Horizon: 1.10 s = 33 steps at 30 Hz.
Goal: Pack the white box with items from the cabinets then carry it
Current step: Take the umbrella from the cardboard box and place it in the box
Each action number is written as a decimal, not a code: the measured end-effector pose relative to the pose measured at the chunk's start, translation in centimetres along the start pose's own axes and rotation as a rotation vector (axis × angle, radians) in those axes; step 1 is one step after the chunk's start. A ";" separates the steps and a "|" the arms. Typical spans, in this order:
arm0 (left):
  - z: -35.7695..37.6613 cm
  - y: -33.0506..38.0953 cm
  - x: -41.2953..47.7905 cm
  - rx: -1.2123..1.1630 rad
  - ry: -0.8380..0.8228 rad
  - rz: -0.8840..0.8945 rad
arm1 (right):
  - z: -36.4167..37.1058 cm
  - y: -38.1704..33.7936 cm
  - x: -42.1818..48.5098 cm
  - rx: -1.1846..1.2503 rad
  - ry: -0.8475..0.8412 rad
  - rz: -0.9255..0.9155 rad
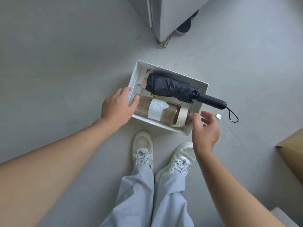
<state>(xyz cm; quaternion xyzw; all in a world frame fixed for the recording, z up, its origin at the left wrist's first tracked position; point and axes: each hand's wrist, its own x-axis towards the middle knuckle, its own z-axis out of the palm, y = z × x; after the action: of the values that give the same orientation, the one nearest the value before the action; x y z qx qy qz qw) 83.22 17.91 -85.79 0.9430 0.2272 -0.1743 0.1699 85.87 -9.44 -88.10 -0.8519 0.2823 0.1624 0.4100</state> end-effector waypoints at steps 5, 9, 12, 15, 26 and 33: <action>1.8 0.0 2.2 0.128 -0.042 0.015 | -0.1 2.0 1.7 0.007 -0.053 0.036; 2.7 0.4 4.3 -0.063 -0.111 -0.225 | 0.9 2.0 3.3 0.069 -0.150 0.061; 3.7 0.3 5.7 -0.263 -0.157 -0.374 | 2.0 1.5 4.5 0.115 -0.163 0.080; 4.5 0.0 6.5 -0.388 -0.064 -0.394 | 2.9 1.5 5.5 0.166 -0.151 0.129; 7.0 -2.2 5.3 -0.440 0.127 -0.396 | 5.0 3.5 6.0 0.232 -0.104 0.183; 6.9 -2.1 5.2 -0.472 0.146 -0.406 | 4.8 3.9 5.8 0.256 -0.108 0.200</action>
<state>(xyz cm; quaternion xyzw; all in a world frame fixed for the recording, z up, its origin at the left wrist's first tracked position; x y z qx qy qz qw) 84.76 18.83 -94.50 0.8229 0.4564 -0.0792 0.3292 87.81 -9.65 -96.30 -0.7505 0.3616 0.2107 0.5114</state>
